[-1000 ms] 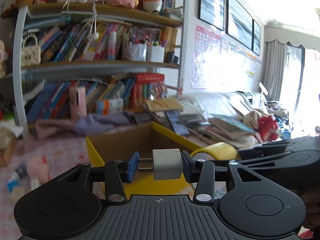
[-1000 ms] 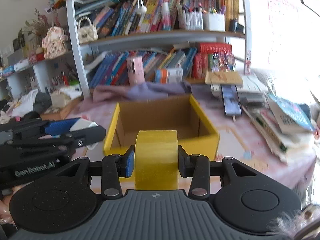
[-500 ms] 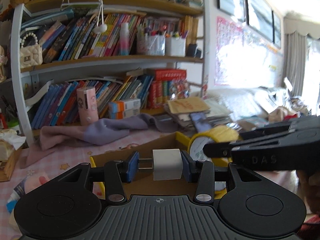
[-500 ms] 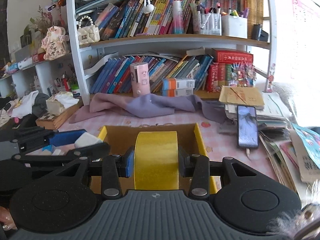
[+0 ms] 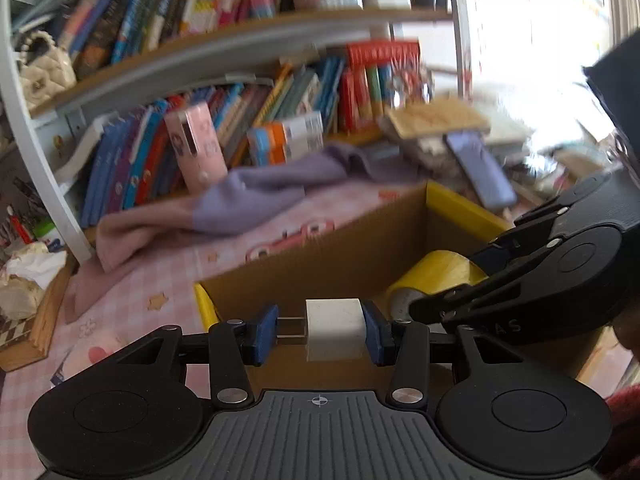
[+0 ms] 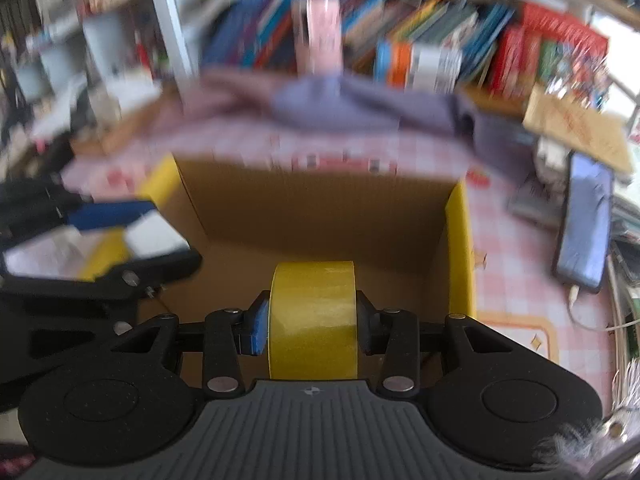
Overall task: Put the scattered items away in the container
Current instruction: 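Lower the tape roll into the box and open the right gripper while the left releases the plug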
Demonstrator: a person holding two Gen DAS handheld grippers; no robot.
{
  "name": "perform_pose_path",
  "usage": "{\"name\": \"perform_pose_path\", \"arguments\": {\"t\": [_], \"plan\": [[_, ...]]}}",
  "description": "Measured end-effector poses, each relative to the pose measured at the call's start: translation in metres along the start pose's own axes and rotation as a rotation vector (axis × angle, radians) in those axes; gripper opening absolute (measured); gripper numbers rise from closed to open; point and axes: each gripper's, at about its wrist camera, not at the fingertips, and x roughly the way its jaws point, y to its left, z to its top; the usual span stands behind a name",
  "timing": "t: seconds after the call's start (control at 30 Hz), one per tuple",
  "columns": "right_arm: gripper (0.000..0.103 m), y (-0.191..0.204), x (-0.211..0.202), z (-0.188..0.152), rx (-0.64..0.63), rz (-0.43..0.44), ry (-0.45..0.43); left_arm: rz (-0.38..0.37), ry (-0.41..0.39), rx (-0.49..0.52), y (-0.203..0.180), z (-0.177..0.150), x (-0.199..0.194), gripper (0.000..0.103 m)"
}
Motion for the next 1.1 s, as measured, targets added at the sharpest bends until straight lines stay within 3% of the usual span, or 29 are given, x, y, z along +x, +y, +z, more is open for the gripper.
{"name": "perform_pose_path", "arguments": {"t": [0.1, 0.5, 0.73, 0.83, 0.9, 0.93, 1.1], "plan": [[0.039, -0.004, 0.019, -0.004, 0.005, 0.023, 0.089, 0.009, 0.04, 0.052, -0.008, 0.0, 0.011, 0.041], [0.042, -0.009, 0.023, -0.003, -0.003, 0.071, 0.085, 0.079, 0.133, 0.015, -0.006, -0.009, 0.032, 0.049], [0.044, -0.01, 0.01, -0.006, 0.013, 0.073, 0.019, 0.165, 0.083, 0.022, -0.011, -0.011, 0.021, 0.061], [0.05, -0.012, -0.005, -0.005, 0.022, 0.071, -0.059, 0.175, 0.041, -0.012, -0.008, -0.009, 0.009, 0.063], [0.066, -0.012, -0.014, -0.004, 0.023, 0.035, -0.106, 0.197, 0.013, -0.03, -0.006, -0.007, 0.001, 0.069], [0.069, -0.013, -0.018, -0.004, 0.028, 0.02, -0.123, 0.207, 0.0, -0.038, -0.005, -0.006, -0.003, 0.073], [0.071, -0.015, -0.031, -0.009, 0.075, -0.005, -0.162, 0.173, -0.073, -0.131, 0.001, -0.006, -0.024, 0.081]]}}
